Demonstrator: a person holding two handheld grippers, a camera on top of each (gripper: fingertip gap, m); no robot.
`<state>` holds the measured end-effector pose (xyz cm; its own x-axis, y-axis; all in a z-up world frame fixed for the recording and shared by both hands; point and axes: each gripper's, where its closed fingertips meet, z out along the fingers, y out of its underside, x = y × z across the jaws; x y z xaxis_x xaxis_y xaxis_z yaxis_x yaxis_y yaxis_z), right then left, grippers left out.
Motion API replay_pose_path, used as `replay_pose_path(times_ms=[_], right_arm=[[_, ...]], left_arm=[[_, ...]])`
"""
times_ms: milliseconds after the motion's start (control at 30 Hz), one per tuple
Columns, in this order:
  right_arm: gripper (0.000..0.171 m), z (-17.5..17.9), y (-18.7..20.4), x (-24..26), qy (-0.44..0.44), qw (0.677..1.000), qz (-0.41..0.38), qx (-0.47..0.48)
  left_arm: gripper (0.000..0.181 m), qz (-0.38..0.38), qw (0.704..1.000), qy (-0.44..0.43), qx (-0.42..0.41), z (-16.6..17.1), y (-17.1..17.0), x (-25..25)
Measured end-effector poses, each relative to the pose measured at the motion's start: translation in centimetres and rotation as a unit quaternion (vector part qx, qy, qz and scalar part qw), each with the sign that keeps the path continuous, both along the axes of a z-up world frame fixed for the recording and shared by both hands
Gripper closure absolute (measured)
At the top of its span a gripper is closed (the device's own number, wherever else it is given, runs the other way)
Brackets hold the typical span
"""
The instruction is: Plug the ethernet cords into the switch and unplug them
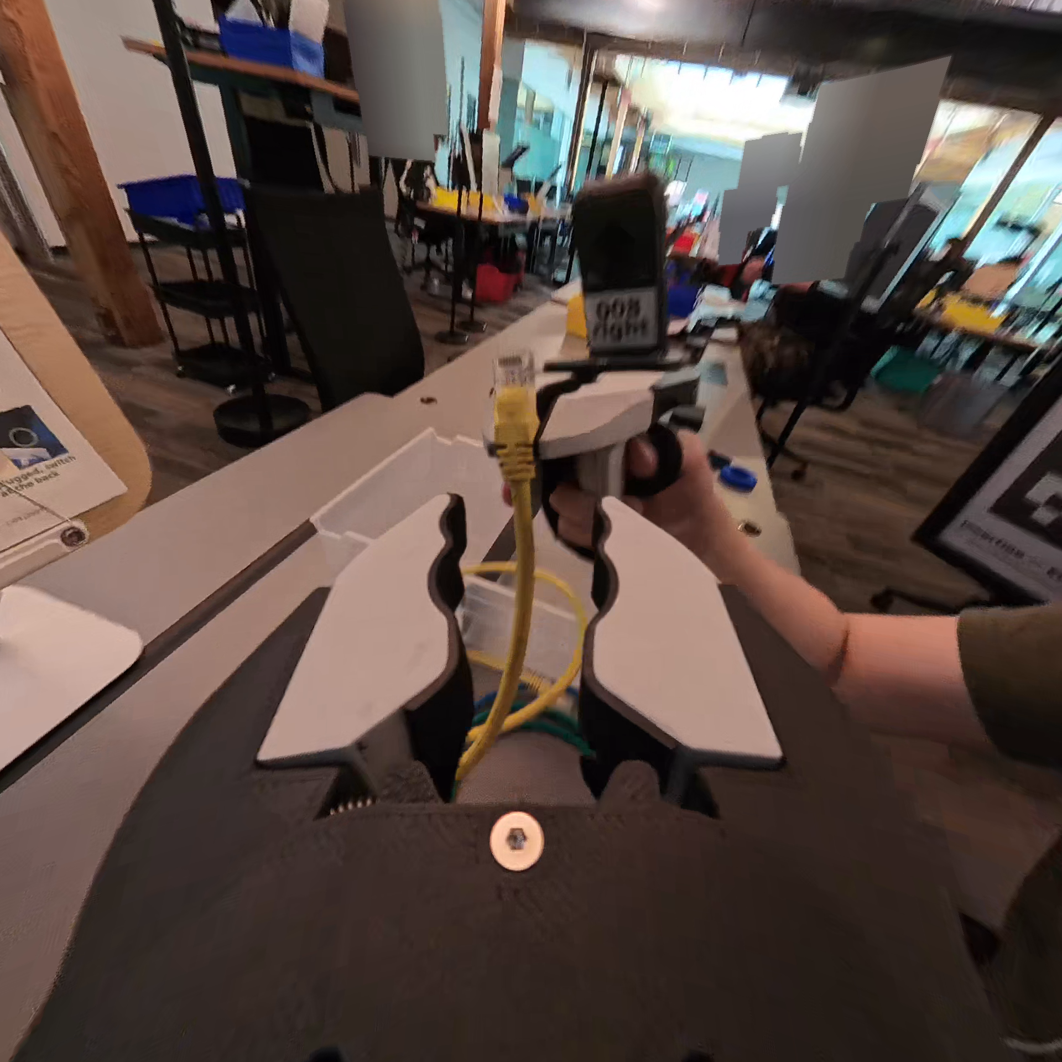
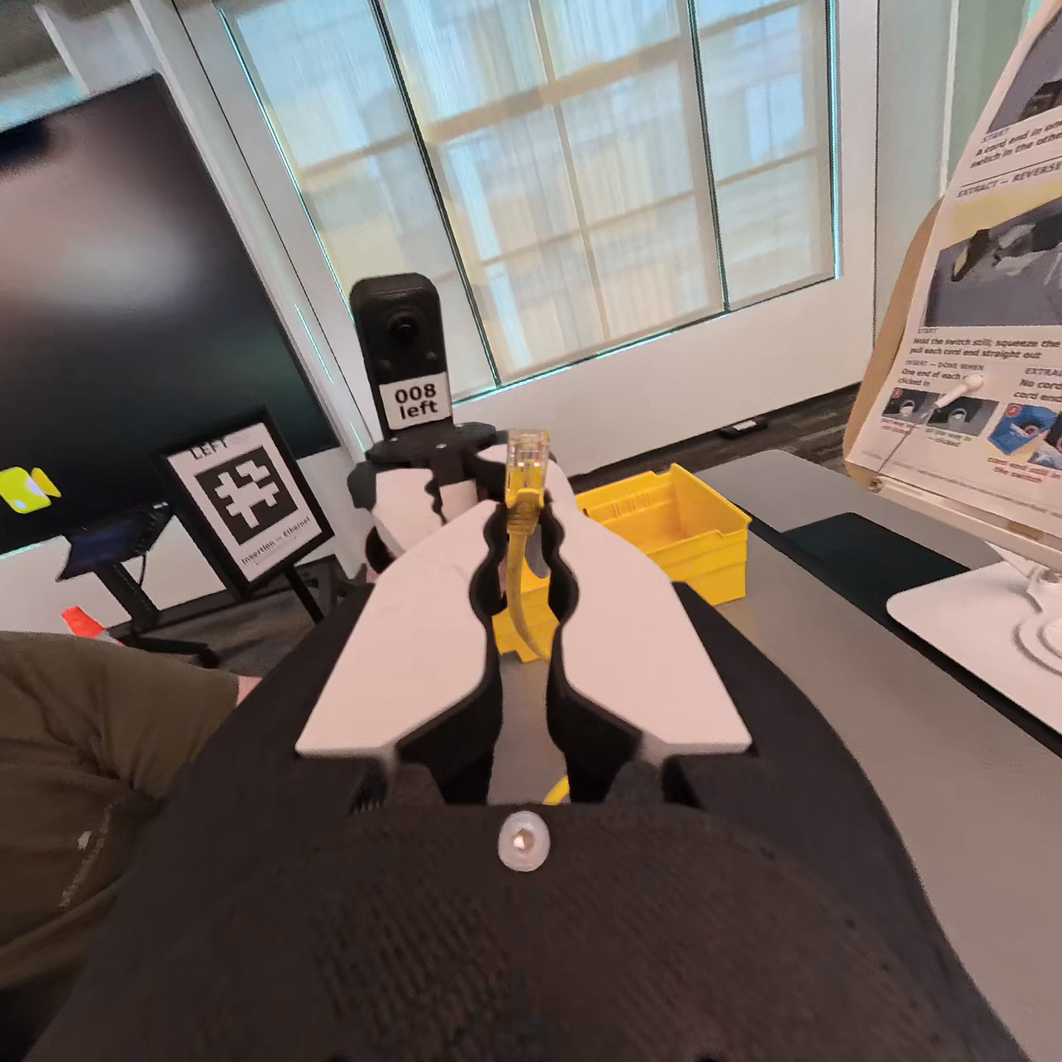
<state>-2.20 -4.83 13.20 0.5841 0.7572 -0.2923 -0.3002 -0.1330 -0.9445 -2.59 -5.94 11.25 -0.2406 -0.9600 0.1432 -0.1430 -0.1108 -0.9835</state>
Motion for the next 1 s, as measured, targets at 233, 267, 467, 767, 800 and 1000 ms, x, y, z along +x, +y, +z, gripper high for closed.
replay_pose_path(times_ms=[233, 267, 467, 767, 800, 1000], right_arm=[[0.159, -1.3, 0.5, 0.8, -0.122, 0.989, -0.088, -0.001], [0.158, -1.2, 0.7, 1.2, -0.128, 0.986, -0.109, 0.006], [0.124, -1.1, 1.4, 0.7, -0.149, 0.977, -0.14, 0.06], [0.124, -6.2, 4.1, -4.6, -0.262, 0.955, -0.121, 0.067], [0.125, -6.0, 4.1, -4.8, -0.259, 0.955, -0.122, 0.077], [0.128, -4.4, 3.3, -5.1, -0.136, 0.986, -0.067, 0.069]], left_arm=[[0.176, 0.073, 0.987, 0.07, 0.122, -3.4, 1.1, 2.1], [0.176, 0.085, 0.988, 0.06, 0.117, -3.2, 1.4, 2.4], [0.176, 0.1, 0.993, -0.037, -0.041, -0.1, 3.7, 1.2], [0.176, 0.063, 0.984, -0.096, -0.137, 1.9, 4.4, -0.5], [0.176, 0.057, 0.985, -0.09, -0.133, 1.8, 4.0, -0.4], [0.176, 0.036, 0.984, -0.088, -0.149, 2.3, 3.2, -0.7]])
